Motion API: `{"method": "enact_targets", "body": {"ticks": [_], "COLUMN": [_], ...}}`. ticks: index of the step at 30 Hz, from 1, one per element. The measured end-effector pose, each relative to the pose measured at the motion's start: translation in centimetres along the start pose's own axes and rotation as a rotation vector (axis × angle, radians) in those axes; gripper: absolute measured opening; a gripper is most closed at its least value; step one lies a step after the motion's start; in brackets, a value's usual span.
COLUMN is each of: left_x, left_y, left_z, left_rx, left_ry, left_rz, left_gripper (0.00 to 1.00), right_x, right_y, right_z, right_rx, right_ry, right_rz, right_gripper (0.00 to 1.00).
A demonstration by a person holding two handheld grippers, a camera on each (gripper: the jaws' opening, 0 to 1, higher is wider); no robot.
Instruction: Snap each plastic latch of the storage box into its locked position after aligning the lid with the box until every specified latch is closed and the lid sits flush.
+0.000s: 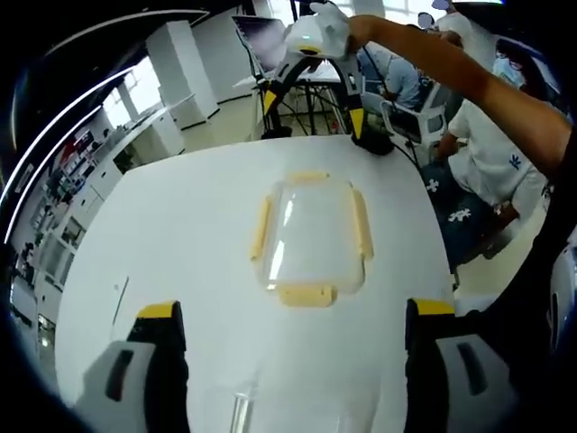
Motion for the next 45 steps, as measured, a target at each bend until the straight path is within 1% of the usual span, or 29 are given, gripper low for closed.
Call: {"method": "enact_targets", "body": {"ticks": [7, 16, 29, 45], "left_x": [-0.7, -1.2, -2.2, -2.6], "left_y": [-0.2, -0.1, -0.2, -0.1], "left_z": [0.2, 0.5, 1.0, 1.1], "left_rx": [0.004, 0.005, 0.011, 0.020], "left_ry": [0.009, 0.018, 0.032, 0.037], "left_rz": [0.015, 0.021, 0.031, 0.035], "left_gripper": [0.99, 1.00, 1.00, 1.00], "right_x": [-0.4, -0.6, -1.6, -1.9], "right_y": [-0.1, -0.5, -0.3, -0.3], "right_z": [0.0, 0.5, 0.5, 0.6], "right_rx": [0.002, -0.009, -0.010, -0.006], "right_ry": [0.002, 0.014, 0.022, 0.017], "right_rz": [-0.001, -0.006, -0.012, -0.014], "right_gripper": [0.96, 0.97, 0.99, 1.00]}}
Point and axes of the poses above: the point that each gripper's makers call its tool centre point, and the gripper's own axes: x roughly backward along the fingers, y roughly to its left, z roughly out of its underside, the point moved 8 cm from there along x, roughly backward along the fingers, and after that the axes turned 7 degrees about -x, right-handed, at the moved point
